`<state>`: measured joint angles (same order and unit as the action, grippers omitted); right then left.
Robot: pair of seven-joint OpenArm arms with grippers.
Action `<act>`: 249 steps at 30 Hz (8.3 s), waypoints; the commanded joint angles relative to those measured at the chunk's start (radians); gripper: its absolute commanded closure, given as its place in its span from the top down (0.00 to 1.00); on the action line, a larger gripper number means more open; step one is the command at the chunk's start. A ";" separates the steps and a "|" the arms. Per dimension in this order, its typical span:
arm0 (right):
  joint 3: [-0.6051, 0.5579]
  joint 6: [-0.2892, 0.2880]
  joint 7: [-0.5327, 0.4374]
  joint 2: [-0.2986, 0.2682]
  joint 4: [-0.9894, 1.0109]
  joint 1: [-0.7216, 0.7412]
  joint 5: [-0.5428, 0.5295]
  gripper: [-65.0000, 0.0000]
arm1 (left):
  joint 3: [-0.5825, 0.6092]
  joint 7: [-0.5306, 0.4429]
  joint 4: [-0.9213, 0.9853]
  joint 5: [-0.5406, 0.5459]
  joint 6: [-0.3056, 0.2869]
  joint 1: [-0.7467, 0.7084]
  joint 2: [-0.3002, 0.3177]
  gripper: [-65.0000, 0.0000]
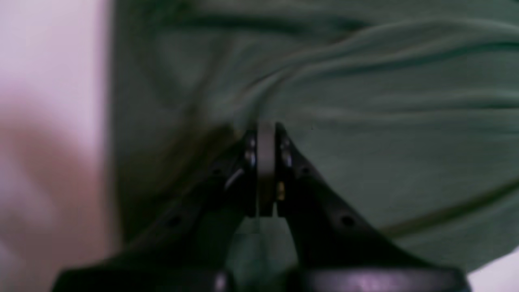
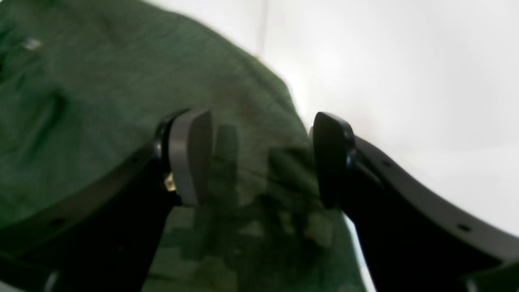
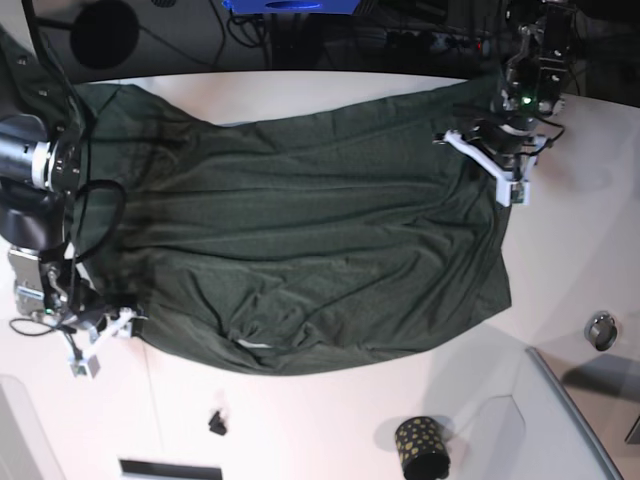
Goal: Layout the t-shirt on the table in an organized manner, then fold the t-shirt properly
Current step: 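Hold the shirt edge with both grippers and pull it taut apart, then drag the shirt edge with both grippers toward the arm bases, then release the shirt with both grippers and hold them open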
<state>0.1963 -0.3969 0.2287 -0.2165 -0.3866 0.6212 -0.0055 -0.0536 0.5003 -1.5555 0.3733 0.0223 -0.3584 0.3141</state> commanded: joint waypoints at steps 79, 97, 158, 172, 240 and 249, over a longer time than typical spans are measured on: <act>0.118 0.017 0.255 -0.037 -0.522 -0.449 -0.011 0.01 | -0.111 0.036 0.054 0.000 -0.011 -0.132 0.053 0.00; 0.222 0.008 0.272 0.007 -1.023 -0.671 -0.011 0.01 | -0.107 0.042 -0.015 0.003 -0.011 -0.003 0.066 0.00; 0.424 -0.044 0.271 0.193 -1.356 -0.855 -0.218 0.34 | -0.274 0.045 -0.013 0.011 -0.012 0.258 -0.114 0.00; 0.421 -0.175 0.370 0.191 -1.202 -0.941 -0.331 0.46 | -0.349 0.016 0.073 0.010 -0.284 0.009 -0.137 0.32; 0.363 -0.127 0.192 -0.258 -0.444 -0.645 -0.331 0.78 | -0.443 -0.042 -0.036 0.011 -0.285 -0.127 -0.158 0.32; 0.360 -0.127 0.197 -0.258 -0.433 -0.643 -0.331 0.10 | -0.443 -0.047 0.002 0.011 -0.285 -0.120 -0.158 0.32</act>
<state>0.5541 -0.5205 0.4332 -0.4488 -0.8112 -0.0311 -0.3317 -0.4904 0.4747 -1.5383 0.3744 -0.2626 -0.4751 0.1448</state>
